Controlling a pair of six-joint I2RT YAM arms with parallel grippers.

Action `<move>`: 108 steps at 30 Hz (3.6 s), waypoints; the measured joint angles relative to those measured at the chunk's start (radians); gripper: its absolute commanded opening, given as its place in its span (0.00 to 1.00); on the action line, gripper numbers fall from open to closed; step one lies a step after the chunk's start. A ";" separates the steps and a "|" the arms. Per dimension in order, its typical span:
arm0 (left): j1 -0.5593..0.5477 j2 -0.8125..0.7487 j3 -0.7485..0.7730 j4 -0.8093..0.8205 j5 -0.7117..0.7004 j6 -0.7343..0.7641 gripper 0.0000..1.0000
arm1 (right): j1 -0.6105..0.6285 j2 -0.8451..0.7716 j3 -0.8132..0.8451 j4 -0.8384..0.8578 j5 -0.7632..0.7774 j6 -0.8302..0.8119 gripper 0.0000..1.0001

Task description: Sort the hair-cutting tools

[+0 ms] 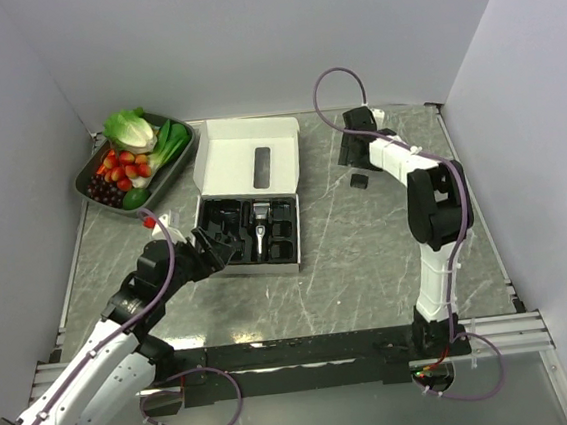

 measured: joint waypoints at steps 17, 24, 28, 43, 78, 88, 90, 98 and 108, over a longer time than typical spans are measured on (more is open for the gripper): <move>0.000 0.026 -0.002 0.034 0.003 0.001 0.80 | -0.002 0.100 0.050 -0.083 -0.064 0.062 0.82; 0.000 0.026 -0.002 0.039 0.011 0.001 0.81 | -0.007 0.100 0.055 -0.102 -0.063 0.081 0.84; 0.000 0.026 -0.005 0.040 0.014 0.001 0.80 | -0.011 0.100 0.055 -0.115 -0.061 0.090 0.84; 0.000 0.024 -0.013 0.041 0.018 0.000 0.80 | -0.025 0.121 0.103 -0.174 -0.062 0.120 0.81; 0.000 0.026 -0.015 0.056 0.019 -0.002 0.81 | -0.032 0.197 0.232 -0.300 -0.074 0.125 0.82; 0.000 0.026 -0.015 0.063 0.021 -0.009 0.80 | -0.032 0.206 0.271 -0.355 -0.085 0.125 0.73; 0.000 0.025 -0.015 0.064 0.023 -0.010 0.80 | -0.032 0.206 0.271 -0.360 -0.087 0.125 0.71; 0.000 0.025 -0.015 0.072 0.030 -0.013 0.80 | -0.033 0.217 0.284 -0.391 -0.090 0.127 0.64; 0.000 0.023 -0.015 0.072 0.029 -0.027 0.80 | -0.033 0.232 0.294 -0.400 -0.093 0.129 0.40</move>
